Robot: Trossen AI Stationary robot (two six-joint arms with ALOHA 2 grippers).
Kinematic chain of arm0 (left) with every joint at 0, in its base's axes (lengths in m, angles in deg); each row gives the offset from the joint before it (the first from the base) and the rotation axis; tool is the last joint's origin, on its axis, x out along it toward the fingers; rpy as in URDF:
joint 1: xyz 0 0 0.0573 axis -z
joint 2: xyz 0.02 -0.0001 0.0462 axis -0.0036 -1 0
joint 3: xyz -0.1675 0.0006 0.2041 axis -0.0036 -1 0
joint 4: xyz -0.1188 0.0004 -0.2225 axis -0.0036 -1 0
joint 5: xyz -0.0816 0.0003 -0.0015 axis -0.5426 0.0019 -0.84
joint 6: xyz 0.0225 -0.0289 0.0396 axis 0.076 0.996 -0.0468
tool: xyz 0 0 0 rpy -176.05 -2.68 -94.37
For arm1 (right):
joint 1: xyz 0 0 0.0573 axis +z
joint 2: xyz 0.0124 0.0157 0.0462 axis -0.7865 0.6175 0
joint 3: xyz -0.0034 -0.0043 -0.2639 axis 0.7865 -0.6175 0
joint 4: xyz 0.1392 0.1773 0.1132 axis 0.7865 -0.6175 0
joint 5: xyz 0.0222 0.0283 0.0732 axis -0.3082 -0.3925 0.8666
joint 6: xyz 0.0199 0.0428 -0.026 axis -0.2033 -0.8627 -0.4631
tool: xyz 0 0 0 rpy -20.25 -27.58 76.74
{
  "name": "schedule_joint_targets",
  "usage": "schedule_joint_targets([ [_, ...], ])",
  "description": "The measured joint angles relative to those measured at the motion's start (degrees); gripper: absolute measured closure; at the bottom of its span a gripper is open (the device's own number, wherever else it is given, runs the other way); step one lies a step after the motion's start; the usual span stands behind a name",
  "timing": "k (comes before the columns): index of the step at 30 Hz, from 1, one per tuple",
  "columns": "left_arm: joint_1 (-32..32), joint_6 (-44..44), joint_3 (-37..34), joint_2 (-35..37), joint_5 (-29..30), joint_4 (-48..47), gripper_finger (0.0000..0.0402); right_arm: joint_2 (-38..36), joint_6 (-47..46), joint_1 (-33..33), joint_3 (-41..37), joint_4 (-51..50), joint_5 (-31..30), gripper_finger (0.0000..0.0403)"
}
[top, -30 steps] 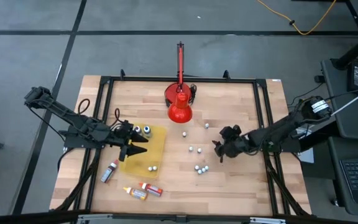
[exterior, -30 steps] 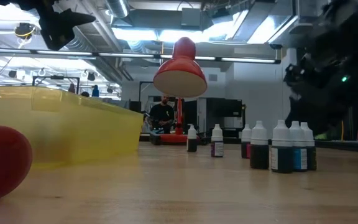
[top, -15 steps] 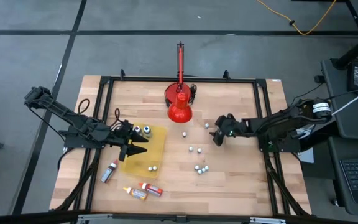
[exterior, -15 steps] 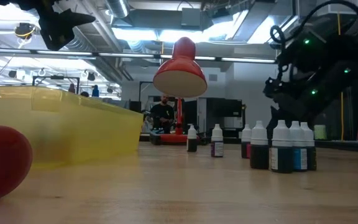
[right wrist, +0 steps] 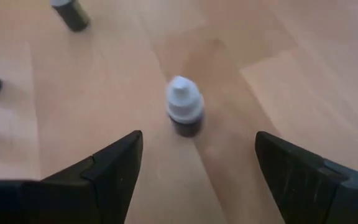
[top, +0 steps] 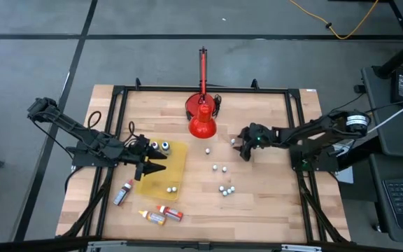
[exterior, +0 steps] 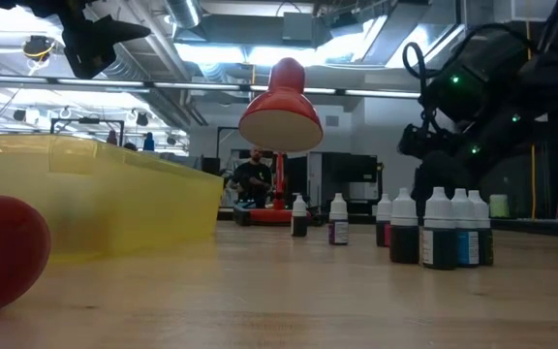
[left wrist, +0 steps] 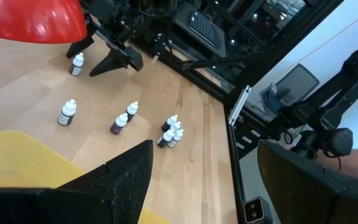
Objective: Pick & Place food coloring
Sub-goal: Put the small brown food coloring bottle into the yellow bin
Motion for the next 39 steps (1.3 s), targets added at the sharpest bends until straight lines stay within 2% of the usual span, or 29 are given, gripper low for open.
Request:
schedule_joint_targets([
  [10, 0.0, -0.02, 0.0, 0.0, 0.04, -0.4, 0.0125, 9.71, 1.11, -0.05, 0.1, 12.4, 0.21, 0.0092],
  [26, 0.0, -0.02, 0.0, 0.0, 0.2, -1.92, 0.0125, 10.08, -3.87, 3.34, -2.5, 14.44, -2.7, 0.0094],
  [31, 0.0, -0.02, 0.0, -0.01, 0.22, -1.9, 0.0125, 10.19, -3.91, 3.35, -2.62, 14.73, -3.31, 0.0118],
  [39, 0.0, 0.01, 0.0, 0.0, 0.24, -1.84, 0.0125, 10.23, -4.16, 3.35, -2.73, 14.73, -4.17, 0.0185],
])
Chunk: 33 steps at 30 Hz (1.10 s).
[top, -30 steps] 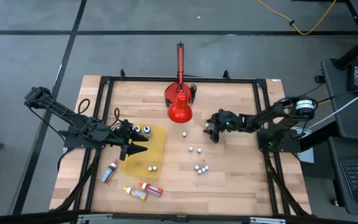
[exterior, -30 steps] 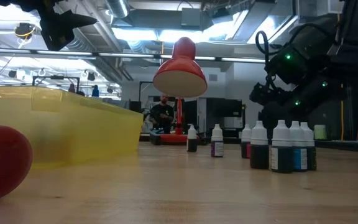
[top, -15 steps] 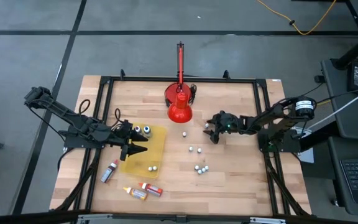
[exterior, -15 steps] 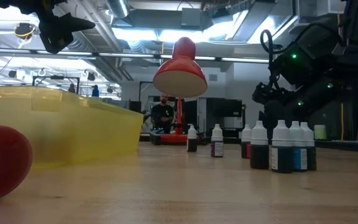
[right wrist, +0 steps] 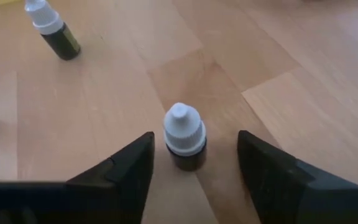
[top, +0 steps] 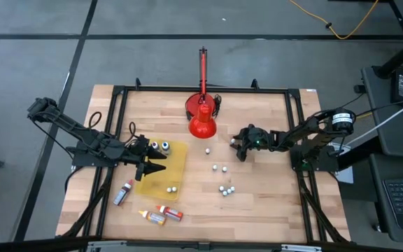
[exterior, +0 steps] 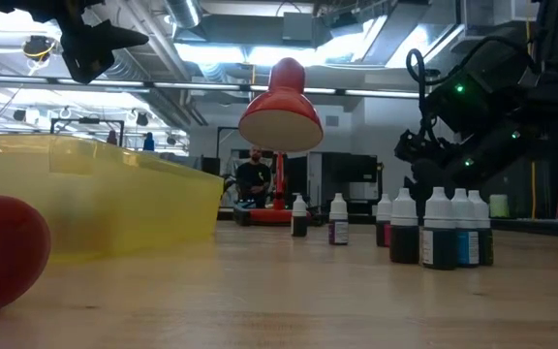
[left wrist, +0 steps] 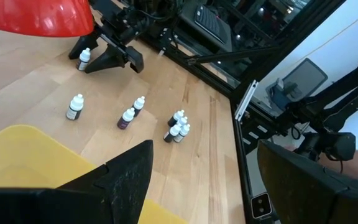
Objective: Pick & Place food coloring
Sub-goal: Put the small brown food coloring bottle into the yellow bin
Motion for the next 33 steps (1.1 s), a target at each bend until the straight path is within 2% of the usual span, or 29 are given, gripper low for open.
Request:
schedule_joint_targets([
  [8, 0.01, -0.01, 0.0, -0.01, 0.0, -0.35, 0.0125, 0.11, -2.44, 0.0, -0.17, 0.62, -1.36, 0.0267],
  [14, 0.0, -0.02, 0.0, 0.0, 0.64, -0.33, 0.0125, -0.28, -9.12, 0.1, -0.27, 1.74, 0.59, 0.0342],
  [17, -0.79, -1.32, 0.71, -0.03, 0.56, -0.98, 0.0126, -2.71, -12.42, 0.2, -0.3, 0.88, 2.5, 0.035],
  [20, -2.07, -6.39, 4.15, -0.07, -0.52, -2.52, 0.0126, -7.25, -14.58, 1.09, 0.02, -2.81, 2.94, 0.035],
  [22, -3.12, -9.96, 7.24, -0.08, -0.59, -6.16, 0.0126, -11.09, -15.52, 2.2, 2.05, -7.46, 2.61, 0.035],
  [25, -4.75, -13.81, 12.88, -0.11, -0.59, -13.43, 0.0126, -15.87, -16.71, 4.67, 6.31, -20.24, 0.95, 0.035],
  [29, -6.85, -16.07, 20.79, -0.35, -0.81, -25.43, 0.0126, -20.43, -16.71, 8.64, 16.14, -37.0, -3.27, 0.035],
  [33, -8.52, -17.73, 28.11, -1.18, -1.9, -34.11, 0.0126, -21.22, -16.73, 11.95, 27.8, -52.34, -7.03, 0.035],
])
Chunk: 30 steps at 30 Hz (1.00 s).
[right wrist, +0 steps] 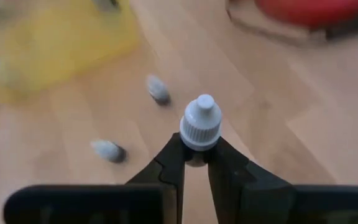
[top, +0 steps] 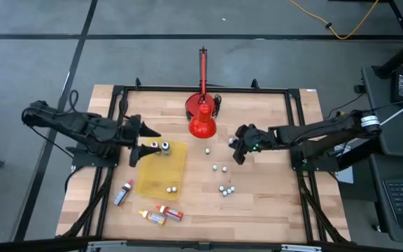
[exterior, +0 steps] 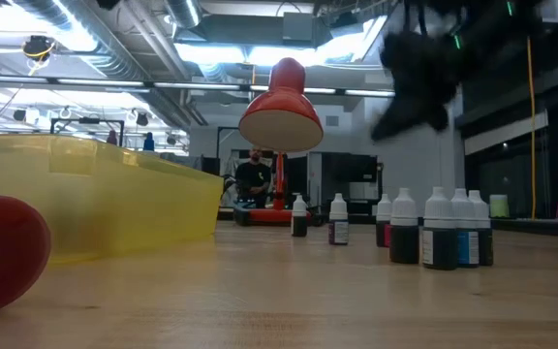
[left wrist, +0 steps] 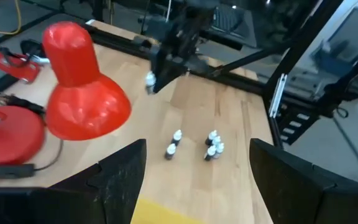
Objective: Pick & Place food coloring
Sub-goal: Put the small brown food coloring bottle into the yellow bin
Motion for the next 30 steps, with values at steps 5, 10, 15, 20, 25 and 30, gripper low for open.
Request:
schedule_joint_targets([
  [5, -1.43, -1.37, 8.21, -2.4, -1.21, -9.69, 0.0126, 0.62, -0.21, 3.23, 14.66, -12.41, -2.66, 0.035],
  [10, -2.09, -2.64, 15.17, -6.47, -1.38, -16.0, 0.0126, 2.98, 0.06, 5.73, 29.22, -20.54, -8.66, 0.035],
  [15, -3.03, -5.65, 21.27, -11.33, -1.4, -18.29, 0.0126, 8.98, 0.32, 6.13, 43.78, -28.79, -10.95, 0.035],
  [20, -4.5, -9.65, 26.4, -16.27, -1.62, -18.83, 0.0126, 17.34, 3.13, 6.1, 55.59, -31.84, -10.76, 0.035],
  [25, -6.68, -12.57, 31.43, -20.63, -4.16, -21.49, 0.0126, 26.16, 5.88, 6.1, 65.74, -32.01, -7.7, 0.035],
  [30, -8.52, -14.33, 35.84, -24.12, -7.02, -24.86, 0.0126, 34.18, 9.19, 6.1, 73.7, -32.09, -4.23, 0.035],
])
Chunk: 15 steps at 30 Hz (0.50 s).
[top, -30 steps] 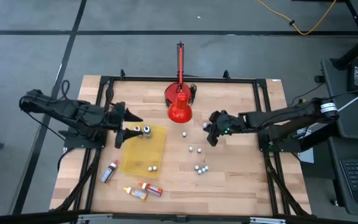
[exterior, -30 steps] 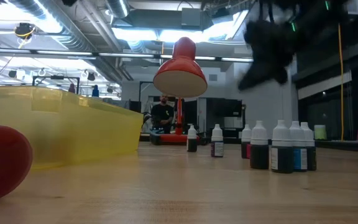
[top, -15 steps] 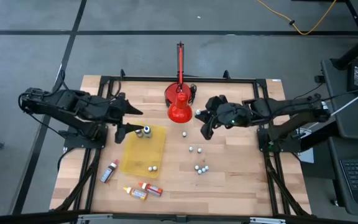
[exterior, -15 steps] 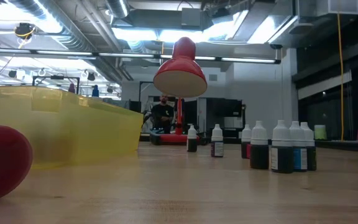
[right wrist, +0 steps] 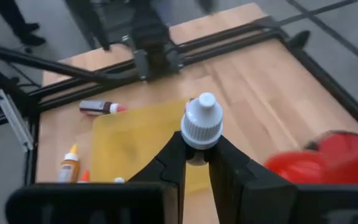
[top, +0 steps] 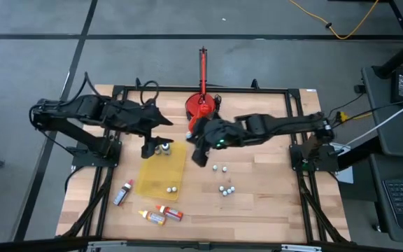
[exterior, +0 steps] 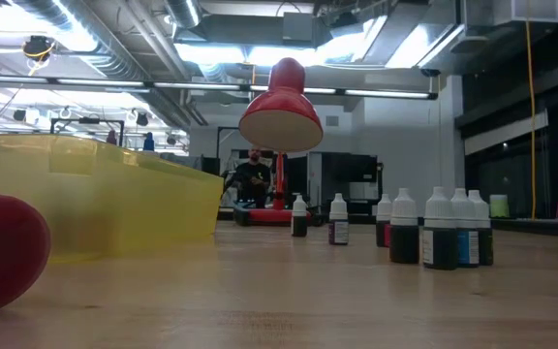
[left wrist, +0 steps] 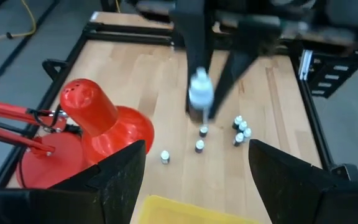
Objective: Pick & Place food coloring
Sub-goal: Put the small brown food coloring bottle into the yellow bin
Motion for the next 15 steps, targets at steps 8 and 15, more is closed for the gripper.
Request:
schedule_joint_targets([
  [8, -0.6, -1.0, 1.08, -2.87, -5.28, -1.72, 0.0126, 7.39, 1.85, -0.02, 6.75, 0.09, 2.67, 0.035],
  [15, -0.53, -1.0, 1.08, -4.9, -6.39, -2.27, 0.0135, 8.05, 1.82, -0.06, 6.88, 1.52, 3.13, 0.035],
])
